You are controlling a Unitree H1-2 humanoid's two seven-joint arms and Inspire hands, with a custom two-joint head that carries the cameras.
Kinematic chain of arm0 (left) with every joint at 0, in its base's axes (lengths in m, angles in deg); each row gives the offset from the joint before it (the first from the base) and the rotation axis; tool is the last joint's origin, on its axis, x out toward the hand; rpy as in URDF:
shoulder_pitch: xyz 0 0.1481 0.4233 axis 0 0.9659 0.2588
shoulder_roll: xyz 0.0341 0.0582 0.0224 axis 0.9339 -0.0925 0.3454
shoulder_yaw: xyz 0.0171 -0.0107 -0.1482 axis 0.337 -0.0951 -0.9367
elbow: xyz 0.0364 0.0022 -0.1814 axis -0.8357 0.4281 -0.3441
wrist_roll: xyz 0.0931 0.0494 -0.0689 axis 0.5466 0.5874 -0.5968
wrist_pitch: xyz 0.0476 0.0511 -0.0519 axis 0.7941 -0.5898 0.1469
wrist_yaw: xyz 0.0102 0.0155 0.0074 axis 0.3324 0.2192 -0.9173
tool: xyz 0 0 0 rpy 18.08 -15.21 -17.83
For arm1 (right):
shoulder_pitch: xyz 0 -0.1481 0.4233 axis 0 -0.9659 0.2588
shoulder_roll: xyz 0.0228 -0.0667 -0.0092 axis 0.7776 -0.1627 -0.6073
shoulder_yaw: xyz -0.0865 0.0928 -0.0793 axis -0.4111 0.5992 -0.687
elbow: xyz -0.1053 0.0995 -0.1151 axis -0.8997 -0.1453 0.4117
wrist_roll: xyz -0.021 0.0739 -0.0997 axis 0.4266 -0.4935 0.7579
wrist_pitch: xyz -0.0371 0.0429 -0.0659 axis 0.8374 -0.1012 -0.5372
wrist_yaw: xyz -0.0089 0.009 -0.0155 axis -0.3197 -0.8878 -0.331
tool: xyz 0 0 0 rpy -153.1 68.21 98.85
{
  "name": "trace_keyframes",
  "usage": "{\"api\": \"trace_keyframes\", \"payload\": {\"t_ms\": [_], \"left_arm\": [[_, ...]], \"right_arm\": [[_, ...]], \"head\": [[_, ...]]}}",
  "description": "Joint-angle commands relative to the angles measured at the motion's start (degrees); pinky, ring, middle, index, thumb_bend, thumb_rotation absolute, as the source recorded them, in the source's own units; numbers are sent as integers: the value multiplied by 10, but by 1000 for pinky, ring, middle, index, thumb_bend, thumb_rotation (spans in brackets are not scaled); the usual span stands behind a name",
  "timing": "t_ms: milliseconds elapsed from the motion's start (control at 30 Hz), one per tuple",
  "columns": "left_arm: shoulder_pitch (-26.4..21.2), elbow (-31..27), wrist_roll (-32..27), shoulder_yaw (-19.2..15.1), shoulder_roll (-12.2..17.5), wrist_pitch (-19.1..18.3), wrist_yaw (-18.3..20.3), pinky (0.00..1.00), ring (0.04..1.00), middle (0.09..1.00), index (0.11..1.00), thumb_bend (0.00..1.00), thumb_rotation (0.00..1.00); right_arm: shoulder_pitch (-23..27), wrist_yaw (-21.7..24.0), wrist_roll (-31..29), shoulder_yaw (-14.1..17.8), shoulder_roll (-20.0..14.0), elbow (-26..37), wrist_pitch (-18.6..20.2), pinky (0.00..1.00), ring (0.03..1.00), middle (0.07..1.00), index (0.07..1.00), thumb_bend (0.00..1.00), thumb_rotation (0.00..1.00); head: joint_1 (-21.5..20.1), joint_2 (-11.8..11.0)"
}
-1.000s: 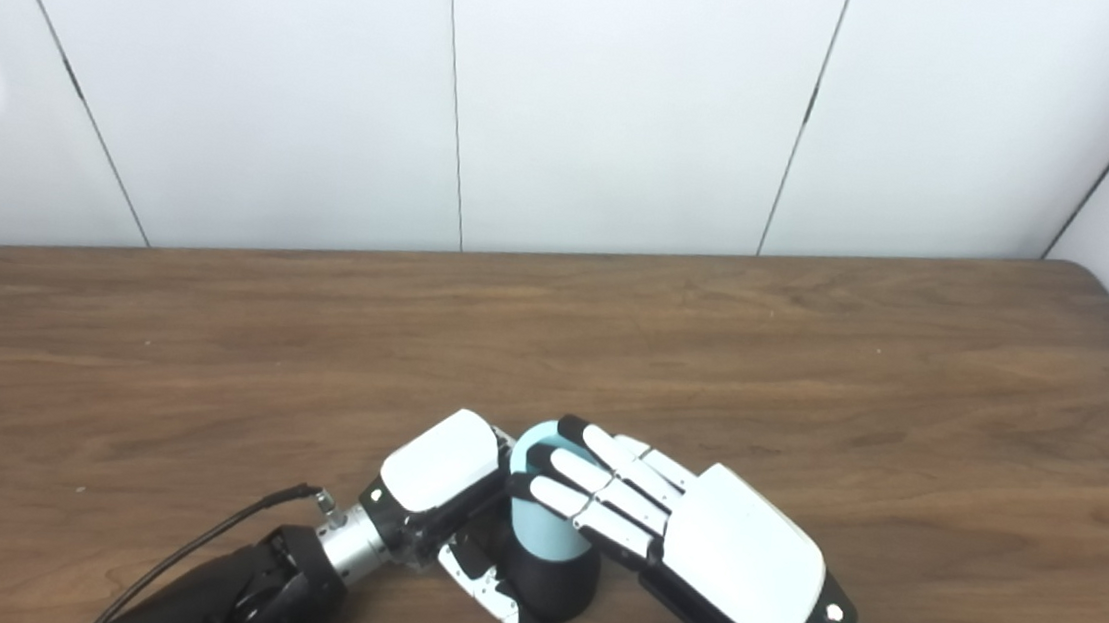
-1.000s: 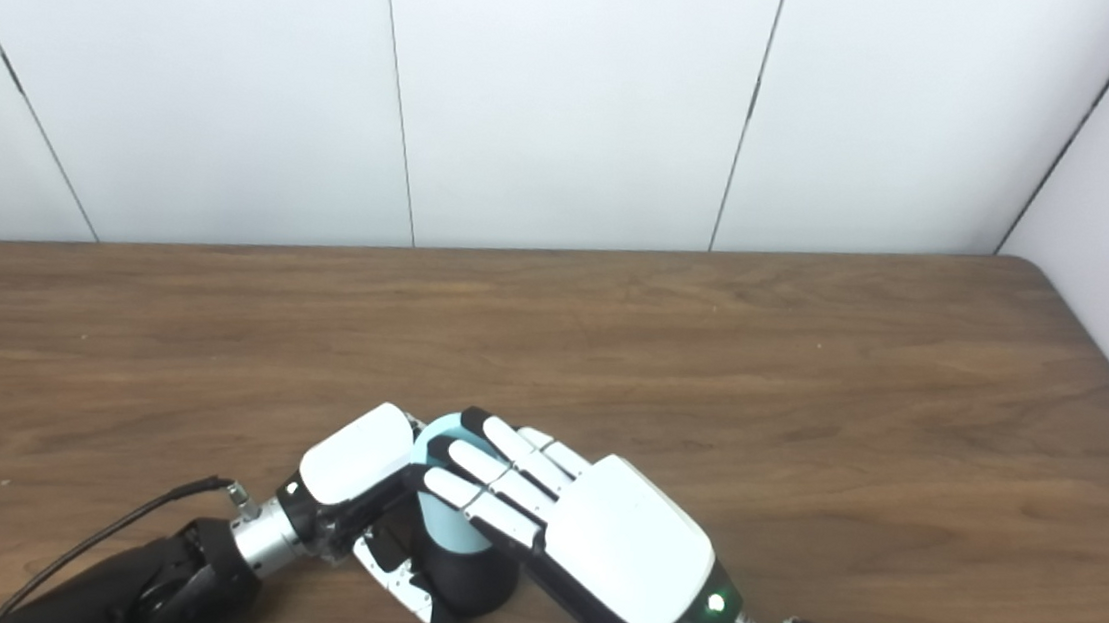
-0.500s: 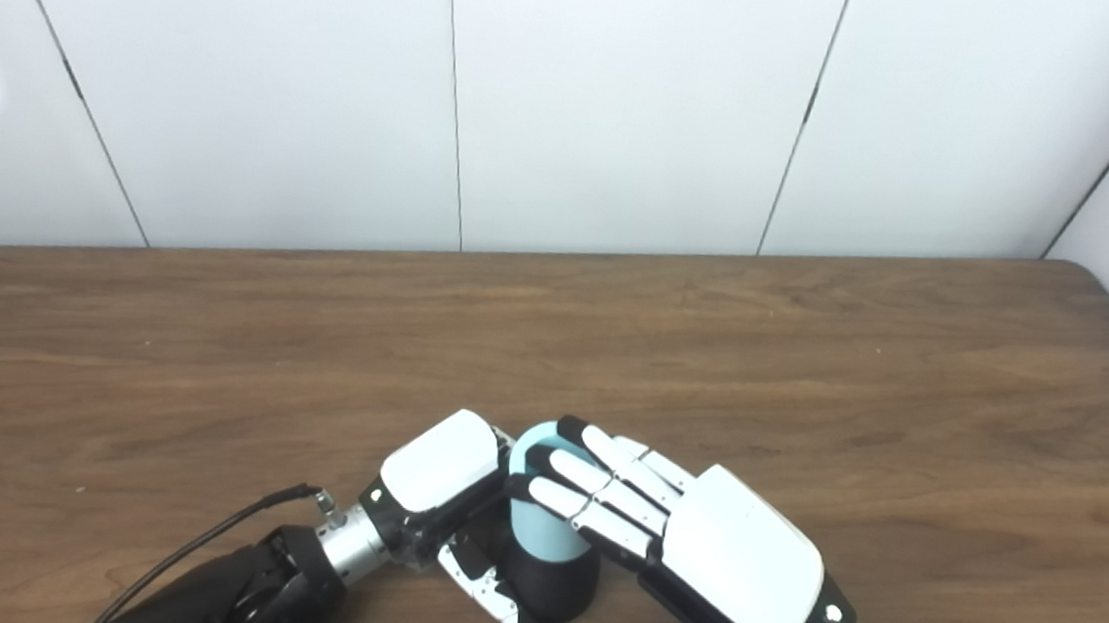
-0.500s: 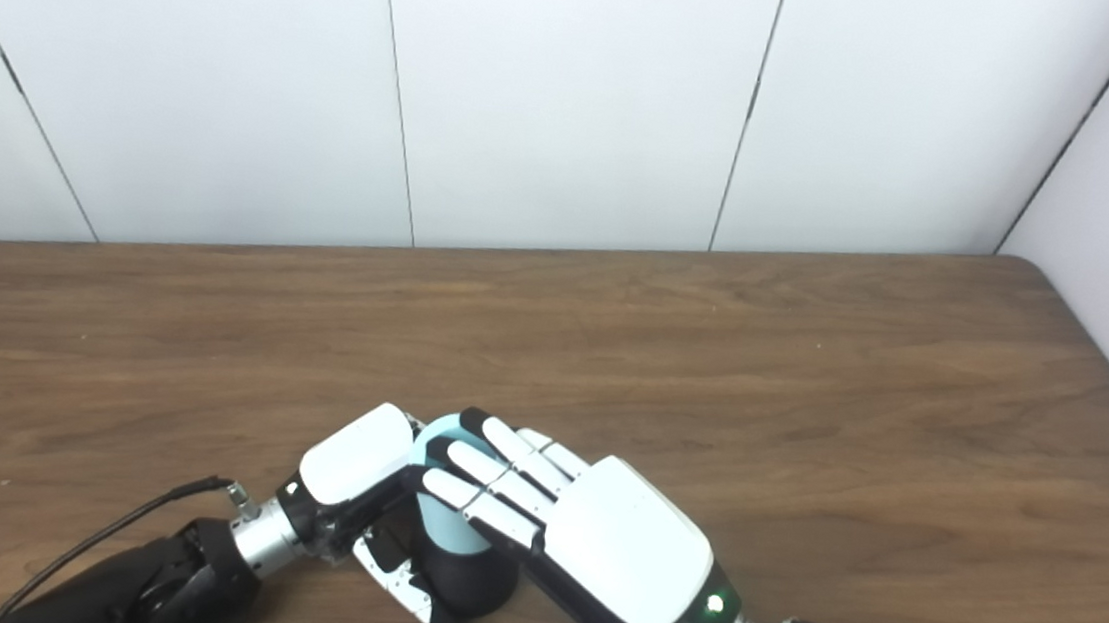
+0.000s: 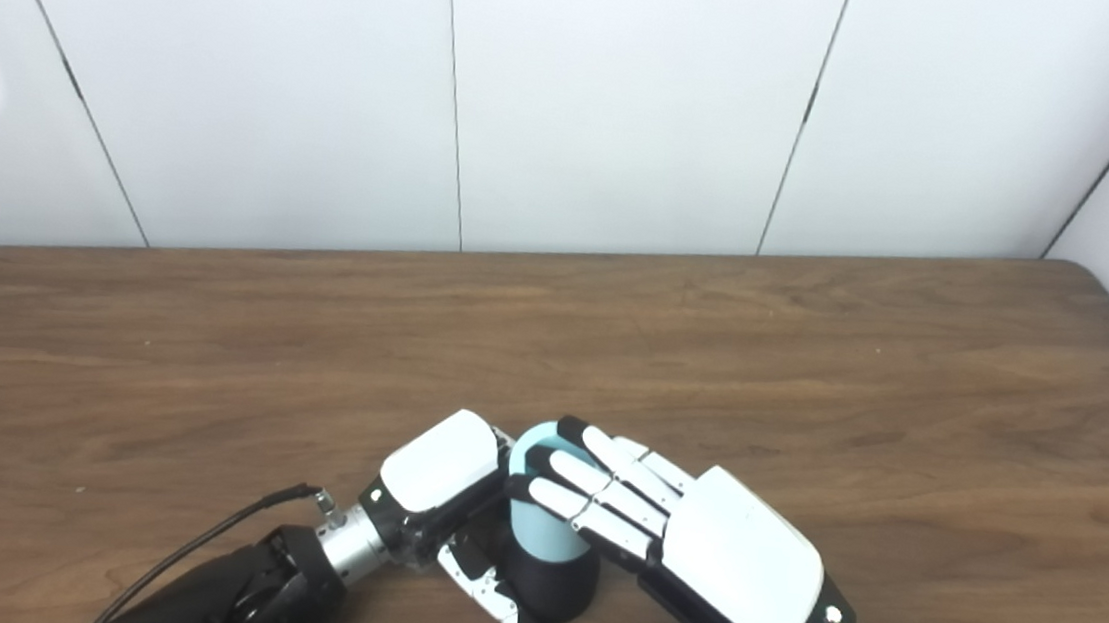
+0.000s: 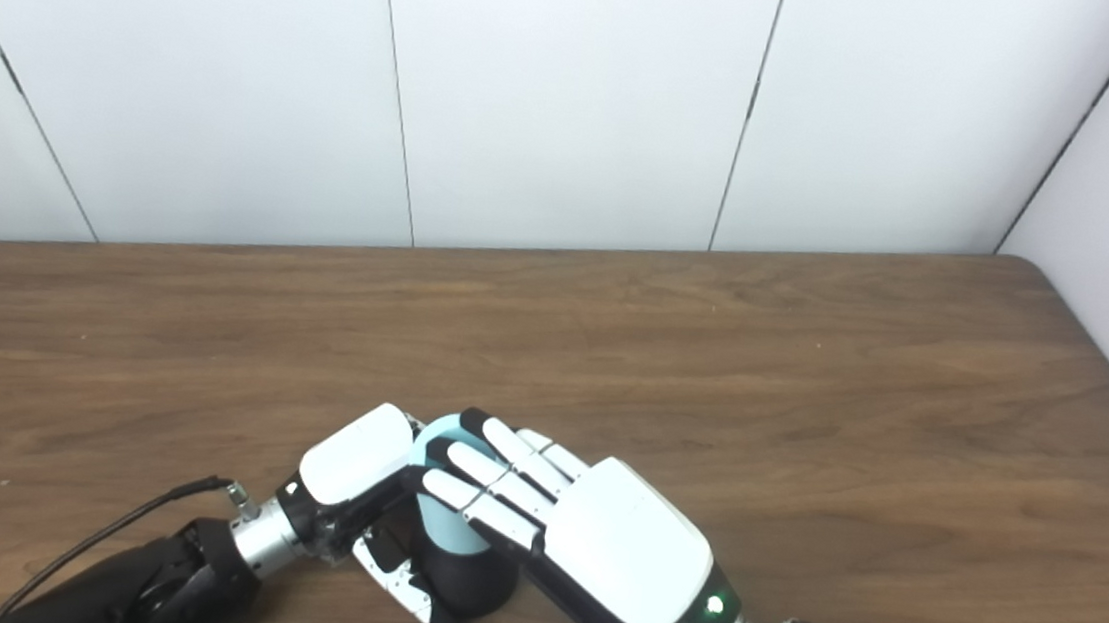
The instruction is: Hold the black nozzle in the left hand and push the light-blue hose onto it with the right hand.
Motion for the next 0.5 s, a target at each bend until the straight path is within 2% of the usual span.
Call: {"api": "trace_keyframes", "payload": {"t_ms": [0, 467], "left_arm": [[108, 77, 3, 66, -30, -2, 29, 413, 507, 491, 480, 521, 0], [106, 81, 5, 66, -32, -2, 28, 417, 508, 492, 479, 521, 0]], "right_arm": [[-45, 91, 11, -31, -36, -46, 11, 886, 929, 937, 881, 876, 940], [-30, 81, 4, -30, -27, -56, 20, 899, 934, 940, 887, 871, 950]], "head": [[-1, -1], [-1, -2]]}}
